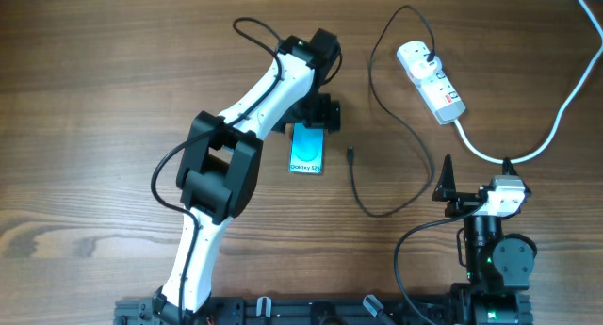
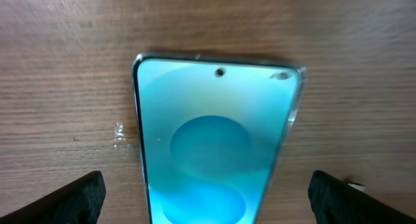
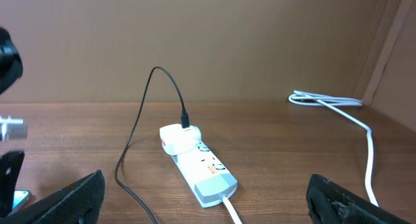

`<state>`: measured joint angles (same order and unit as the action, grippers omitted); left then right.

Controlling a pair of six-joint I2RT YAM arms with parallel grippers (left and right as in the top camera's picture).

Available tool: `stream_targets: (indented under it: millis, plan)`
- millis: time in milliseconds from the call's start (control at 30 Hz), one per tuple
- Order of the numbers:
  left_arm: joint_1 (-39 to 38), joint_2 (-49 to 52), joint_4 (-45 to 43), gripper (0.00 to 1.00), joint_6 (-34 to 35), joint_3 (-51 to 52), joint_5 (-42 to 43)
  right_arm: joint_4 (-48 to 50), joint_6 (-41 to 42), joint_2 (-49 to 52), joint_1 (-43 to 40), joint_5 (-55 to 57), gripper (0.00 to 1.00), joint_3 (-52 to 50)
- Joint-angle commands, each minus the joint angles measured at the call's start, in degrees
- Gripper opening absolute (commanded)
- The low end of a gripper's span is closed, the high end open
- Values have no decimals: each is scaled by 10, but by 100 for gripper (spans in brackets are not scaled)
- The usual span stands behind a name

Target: Plug charger to phone and switch on socket

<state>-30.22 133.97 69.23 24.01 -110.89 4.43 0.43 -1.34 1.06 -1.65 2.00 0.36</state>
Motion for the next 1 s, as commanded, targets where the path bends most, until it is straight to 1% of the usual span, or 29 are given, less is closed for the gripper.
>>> stream_targets:
  millis: [0, 300, 367, 433, 467, 533, 567, 867, 967]
  plan:
    - [0, 9, -12, 100, -14, 33, 7, 2, 7, -3, 2, 6, 100, -1]
    - [-16, 9, -34, 100, -17, 71, 12, 2, 7, -3, 2, 6, 100, -1]
    - [-21, 10, -42, 100, -54, 78, 42, 2, 7, -3, 2, 6, 100, -1]
    - [-23, 10, -42, 100, -55, 78, 45, 2, 7, -3, 2, 6, 100, -1]
    - [-24, 10, -42, 100, -46, 78, 45, 2, 7, -3, 2, 6, 100, -1]
    - [-24, 10, -42, 100, 6, 78, 27, 2, 7, -3, 2, 6, 100, -1]
    - [-24, 10, -43, 100, 11, 78, 26, 2, 7, -3, 2, 6, 100, -1]
    - [-30, 10, -45, 100, 11, 80, 23, 2, 7, -3, 2, 6, 100, -1]
    - [-30, 10, -46, 97, 11, 87, 23, 2, 7, -3, 2, 6, 100, -1]
